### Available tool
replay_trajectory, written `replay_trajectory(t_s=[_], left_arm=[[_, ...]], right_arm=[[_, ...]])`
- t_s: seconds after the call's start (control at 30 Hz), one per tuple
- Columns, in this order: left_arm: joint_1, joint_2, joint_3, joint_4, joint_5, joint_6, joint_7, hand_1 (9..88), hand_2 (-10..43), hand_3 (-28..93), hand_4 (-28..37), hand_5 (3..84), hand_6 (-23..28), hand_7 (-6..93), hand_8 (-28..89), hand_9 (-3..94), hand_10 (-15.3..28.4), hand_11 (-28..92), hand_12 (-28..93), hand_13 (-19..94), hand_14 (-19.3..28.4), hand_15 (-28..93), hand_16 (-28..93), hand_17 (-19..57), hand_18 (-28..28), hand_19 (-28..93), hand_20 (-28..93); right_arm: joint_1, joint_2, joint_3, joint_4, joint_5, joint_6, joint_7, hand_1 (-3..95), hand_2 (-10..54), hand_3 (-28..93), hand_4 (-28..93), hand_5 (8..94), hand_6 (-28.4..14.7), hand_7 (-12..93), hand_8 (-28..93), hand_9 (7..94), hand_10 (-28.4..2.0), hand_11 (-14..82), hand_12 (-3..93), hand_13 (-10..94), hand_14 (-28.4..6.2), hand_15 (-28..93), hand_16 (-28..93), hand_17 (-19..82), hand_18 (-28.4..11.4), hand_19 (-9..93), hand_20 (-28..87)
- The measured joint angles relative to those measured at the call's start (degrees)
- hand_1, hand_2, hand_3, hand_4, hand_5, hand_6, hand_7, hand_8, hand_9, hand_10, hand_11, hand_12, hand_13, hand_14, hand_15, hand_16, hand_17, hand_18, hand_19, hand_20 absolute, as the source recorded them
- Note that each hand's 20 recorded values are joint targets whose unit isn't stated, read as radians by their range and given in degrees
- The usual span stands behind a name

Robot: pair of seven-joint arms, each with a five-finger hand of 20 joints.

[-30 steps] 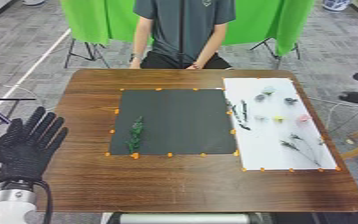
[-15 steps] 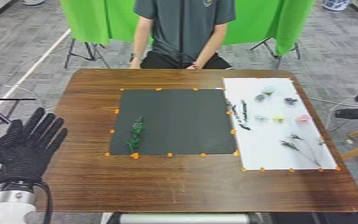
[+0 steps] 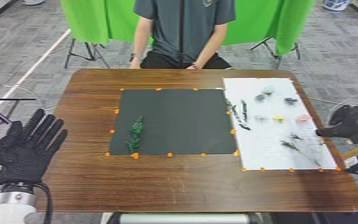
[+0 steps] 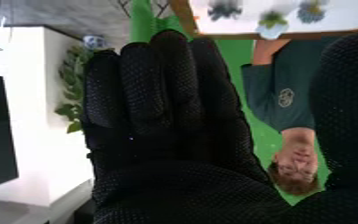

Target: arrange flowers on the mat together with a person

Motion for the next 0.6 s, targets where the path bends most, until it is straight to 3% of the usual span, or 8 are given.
replay_trajectory(t_s=[0.17, 0.6], left_arm=[[0.0, -0.05, 0.02, 0.0, 0.02, 0.0, -0.06, 27.3, 12.2, 72, -28.3, 44.5, 6.3, 9.0, -9, 39.7, 13.2, 13, 8, 31, 12.8, 16, -4, -1.6, 12.3, 24, 12], [-0.1, -0.08, 0.08, 0.03, 0.02, 0.06, -0.21, 27.4, 12.2, 72, -28.3, 44.5, 6.4, 8.9, -9, 39.6, 13.2, 13, 8, 31, 12.7, 16, -4, -1.6, 12.3, 24, 12]], right_arm=[[0.0, -0.7, -0.7, 0.0, 0.4, -3.5, 0.0, 30.7, -9.5, 72, -28, 62.4, -3.5, 23, -14, 60.6, -15.5, 49.2, 31.2, 56, -14.3, 69, 31, 32, -20.6, 78, 31], [0.5, -1.1, -5.7, 2.3, 0.2, -3.4, 0.3, 31.5, -9.5, 70, -28, 66.8, -2.2, 27, -14, 63.6, -15.2, 53.3, 33.5, 60, -13.8, 71, 32, 34, -21.8, 81, 33]])
